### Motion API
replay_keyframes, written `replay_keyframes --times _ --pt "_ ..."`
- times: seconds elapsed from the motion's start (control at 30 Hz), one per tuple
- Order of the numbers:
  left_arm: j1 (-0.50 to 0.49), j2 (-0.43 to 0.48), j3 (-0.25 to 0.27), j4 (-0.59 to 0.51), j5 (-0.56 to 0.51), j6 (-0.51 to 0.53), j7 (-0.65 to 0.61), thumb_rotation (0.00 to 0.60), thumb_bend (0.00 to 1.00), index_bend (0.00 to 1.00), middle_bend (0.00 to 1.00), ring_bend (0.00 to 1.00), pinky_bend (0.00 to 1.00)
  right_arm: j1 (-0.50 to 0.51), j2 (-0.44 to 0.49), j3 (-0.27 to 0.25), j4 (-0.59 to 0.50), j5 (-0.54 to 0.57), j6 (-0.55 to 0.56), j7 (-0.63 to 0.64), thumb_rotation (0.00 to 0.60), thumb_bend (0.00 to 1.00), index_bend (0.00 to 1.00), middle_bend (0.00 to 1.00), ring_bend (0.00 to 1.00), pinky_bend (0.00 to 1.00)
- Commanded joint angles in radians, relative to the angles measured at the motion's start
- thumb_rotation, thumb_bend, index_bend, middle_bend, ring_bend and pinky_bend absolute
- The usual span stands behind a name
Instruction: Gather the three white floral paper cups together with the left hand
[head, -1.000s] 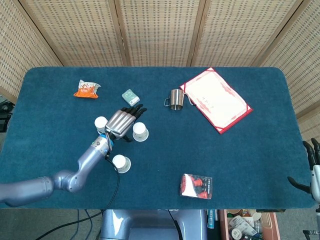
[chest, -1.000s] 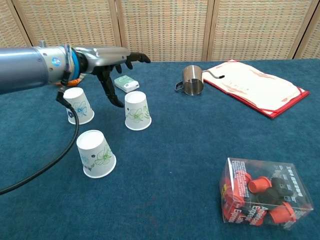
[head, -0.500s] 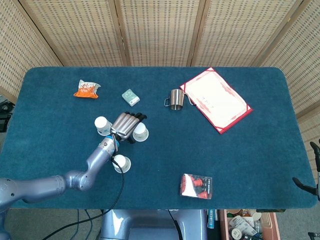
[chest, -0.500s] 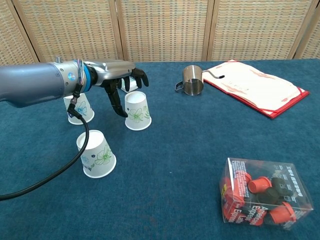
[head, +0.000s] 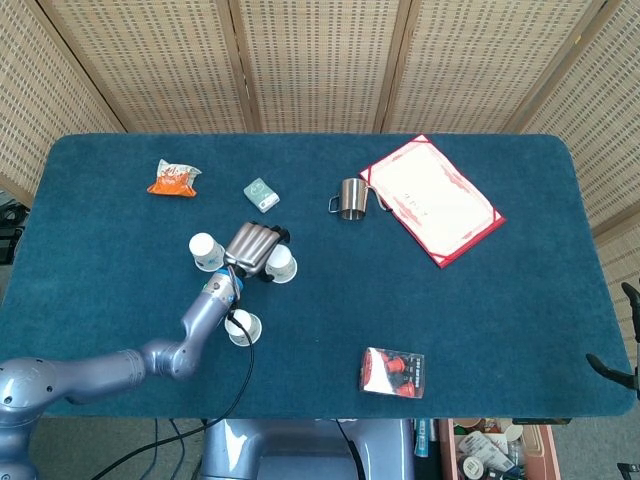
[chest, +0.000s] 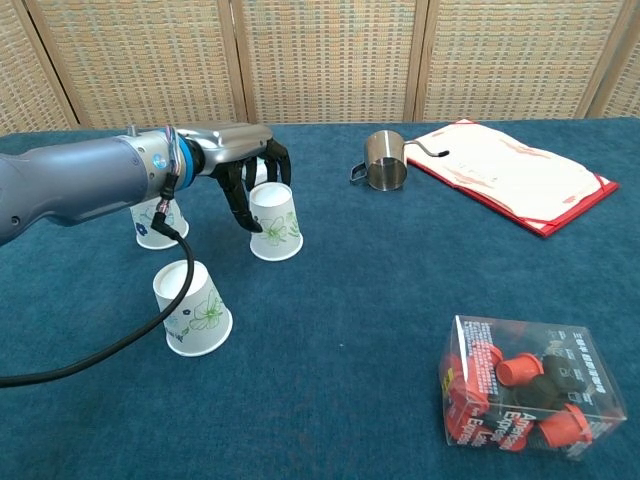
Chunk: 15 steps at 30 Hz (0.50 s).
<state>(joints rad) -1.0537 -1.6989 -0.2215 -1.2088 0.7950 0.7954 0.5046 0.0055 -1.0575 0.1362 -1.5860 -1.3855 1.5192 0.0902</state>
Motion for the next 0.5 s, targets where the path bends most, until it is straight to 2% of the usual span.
replay_keyframes --times 0.03,0.17,0.33,0.5 --pt "-0.001 -0.009 -0.003 0.013 0.001 0.001 -0.008 0.600 0.05 0.38 0.41 0.46 0.39 0.000 0.001 0.000 0.000 0.000 0.000 0.002 0.600 0.00 0.00 0.00 0.00 0.00" --pt "-0.006 -0.032 -0.005 0.043 0.016 0.005 -0.019 0.600 0.12 0.42 0.44 0.49 0.40 0.001 0.001 0.001 0.001 0.002 -0.003 0.004 0.600 0.00 0.00 0.00 0.00 0.00" --pt "-0.011 -0.051 -0.018 0.059 0.006 0.007 -0.025 0.600 0.26 0.47 0.49 0.52 0.43 0.001 0.002 0.001 0.003 0.005 -0.006 0.008 0.600 0.00 0.00 0.00 0.00 0.00" --pt "-0.016 -0.059 -0.023 0.066 -0.011 0.015 -0.006 0.600 0.26 0.50 0.52 0.54 0.44 0.002 0.002 0.002 0.005 0.008 -0.010 0.011 0.600 0.00 0.00 0.00 0.00 0.00"
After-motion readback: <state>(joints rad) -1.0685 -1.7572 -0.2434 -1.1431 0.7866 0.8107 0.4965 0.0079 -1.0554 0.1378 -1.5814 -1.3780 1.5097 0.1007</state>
